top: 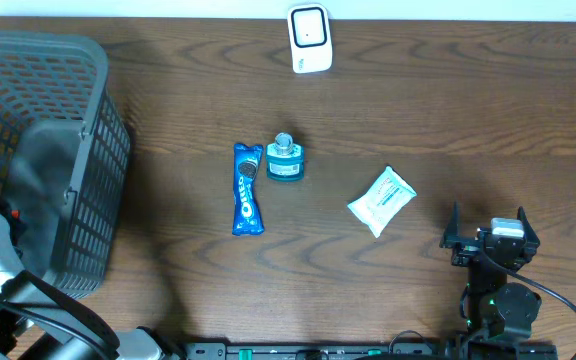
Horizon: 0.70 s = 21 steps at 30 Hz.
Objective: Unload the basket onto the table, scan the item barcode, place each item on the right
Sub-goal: 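Reach the left gripper into the basket toward the red Nescafe stick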
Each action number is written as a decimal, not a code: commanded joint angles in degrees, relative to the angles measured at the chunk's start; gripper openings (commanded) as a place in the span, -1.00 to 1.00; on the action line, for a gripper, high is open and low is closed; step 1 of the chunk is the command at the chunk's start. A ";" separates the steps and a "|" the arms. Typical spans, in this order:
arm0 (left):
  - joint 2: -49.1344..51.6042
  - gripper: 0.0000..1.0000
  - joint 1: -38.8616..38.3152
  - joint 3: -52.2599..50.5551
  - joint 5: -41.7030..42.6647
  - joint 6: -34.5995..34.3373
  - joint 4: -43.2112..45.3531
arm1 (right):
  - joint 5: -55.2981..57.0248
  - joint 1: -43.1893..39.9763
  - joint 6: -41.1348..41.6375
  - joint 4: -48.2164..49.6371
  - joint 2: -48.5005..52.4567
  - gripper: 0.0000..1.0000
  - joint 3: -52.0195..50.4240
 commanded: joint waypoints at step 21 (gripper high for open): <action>14.73 -0.83 0.28 -0.59 -7.87 -2.25 5.44 | 0.28 0.50 0.35 -0.13 -0.31 0.98 -0.09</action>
